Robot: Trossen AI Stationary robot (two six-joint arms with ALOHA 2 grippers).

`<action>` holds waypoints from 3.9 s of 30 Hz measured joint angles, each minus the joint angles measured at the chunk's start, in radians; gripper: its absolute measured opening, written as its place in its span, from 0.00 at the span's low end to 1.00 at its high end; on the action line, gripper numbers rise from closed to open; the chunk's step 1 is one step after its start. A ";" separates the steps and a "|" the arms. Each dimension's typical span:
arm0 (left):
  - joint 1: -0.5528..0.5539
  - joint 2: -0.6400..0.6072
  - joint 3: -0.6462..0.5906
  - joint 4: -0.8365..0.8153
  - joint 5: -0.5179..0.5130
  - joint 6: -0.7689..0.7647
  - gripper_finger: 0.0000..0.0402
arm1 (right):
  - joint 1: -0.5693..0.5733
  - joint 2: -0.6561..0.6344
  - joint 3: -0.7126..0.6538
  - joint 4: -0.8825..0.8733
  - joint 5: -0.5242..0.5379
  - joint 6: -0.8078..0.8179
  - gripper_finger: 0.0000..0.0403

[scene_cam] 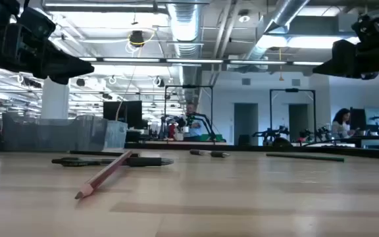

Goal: Sort pens & pencils

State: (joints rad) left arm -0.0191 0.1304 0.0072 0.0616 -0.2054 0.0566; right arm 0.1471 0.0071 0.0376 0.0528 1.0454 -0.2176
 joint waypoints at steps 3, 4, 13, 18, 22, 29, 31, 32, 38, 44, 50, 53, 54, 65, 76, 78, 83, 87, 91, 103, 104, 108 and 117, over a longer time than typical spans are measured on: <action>0.000 0.000 0.000 0.000 0.000 0.000 0.24 | 0.000 0.000 0.000 0.000 0.000 0.000 0.20; 0.000 0.000 0.000 0.000 0.000 0.000 0.24 | 0.000 0.000 0.000 0.000 0.000 0.000 0.20; 0.000 0.000 0.000 0.000 0.000 0.000 0.24 | 0.000 0.000 0.000 0.000 0.000 0.000 0.20; 0.000 0.000 0.000 0.000 0.000 0.000 0.24 | 0.000 0.000 0.000 0.000 0.000 0.000 0.20; 0.000 0.000 0.000 0.000 0.000 0.000 0.24 | 0.000 0.000 0.000 0.000 0.000 0.000 0.20; 0.000 0.000 0.000 0.000 0.000 0.000 0.24 | 0.000 0.000 0.000 0.000 0.000 0.000 0.20; 0.000 0.000 0.000 0.000 0.000 0.000 0.24 | 0.000 0.000 0.000 0.000 0.000 0.000 0.20; 0.000 0.000 0.000 0.000 0.000 0.000 0.24 | 0.000 0.000 0.000 0.000 0.000 0.000 0.20; 0.000 0.000 0.000 0.000 0.000 0.000 0.24 | 0.000 0.000 0.000 0.000 0.000 0.000 0.20; 0.000 0.000 0.000 0.000 0.000 0.000 0.24 | 0.000 0.000 0.000 0.000 0.000 0.000 0.20; 0.000 0.000 0.000 0.000 0.000 0.000 0.24 | 0.000 0.000 0.000 0.000 0.000 0.000 0.20; 0.000 0.000 0.000 0.000 0.000 0.000 0.24 | 0.000 0.000 0.000 0.000 0.000 0.000 0.20; 0.000 0.000 0.000 0.000 0.000 0.000 0.24 | 0.000 0.000 0.000 0.000 0.000 0.000 0.20; 0.000 0.000 0.000 0.000 0.000 0.000 0.24 | 0.000 0.000 0.000 0.000 0.000 0.000 0.20; 0.000 0.000 0.000 0.000 0.000 0.000 0.24 | 0.000 0.000 0.000 0.000 0.000 0.000 0.20; 0.000 0.000 0.000 0.000 0.000 0.000 0.24 | 0.000 0.000 0.000 0.000 0.000 0.000 0.20; 0.000 0.000 0.000 0.000 0.000 0.000 0.24 | 0.000 0.000 0.000 0.000 0.000 0.000 0.20; 0.000 0.000 0.000 0.000 0.000 0.000 0.24 | 0.000 0.000 0.000 0.000 0.000 0.000 0.20; 0.000 0.000 0.000 0.000 0.000 0.000 0.24 | 0.000 0.000 0.000 0.000 0.000 0.000 0.20; 0.000 0.000 0.000 0.000 0.000 0.000 0.24 | 0.003 0.000 0.000 0.001 0.000 0.114 0.20; 0.000 0.000 0.000 0.000 0.000 0.000 0.24 | 0.002 0.000 0.000 0.003 0.000 0.137 0.20; 0.000 0.000 0.000 0.000 0.000 0.000 0.24 | 0.002 0.000 0.000 0.005 -0.001 0.134 0.20; 0.000 0.000 0.000 0.000 0.000 0.000 0.24 | 0.002 0.000 0.000 0.006 0.000 0.132 0.20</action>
State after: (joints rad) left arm -0.0190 0.1305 0.0074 0.0616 -0.2054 0.0565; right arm 0.1489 0.0074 0.0376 0.0587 1.0451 -0.0860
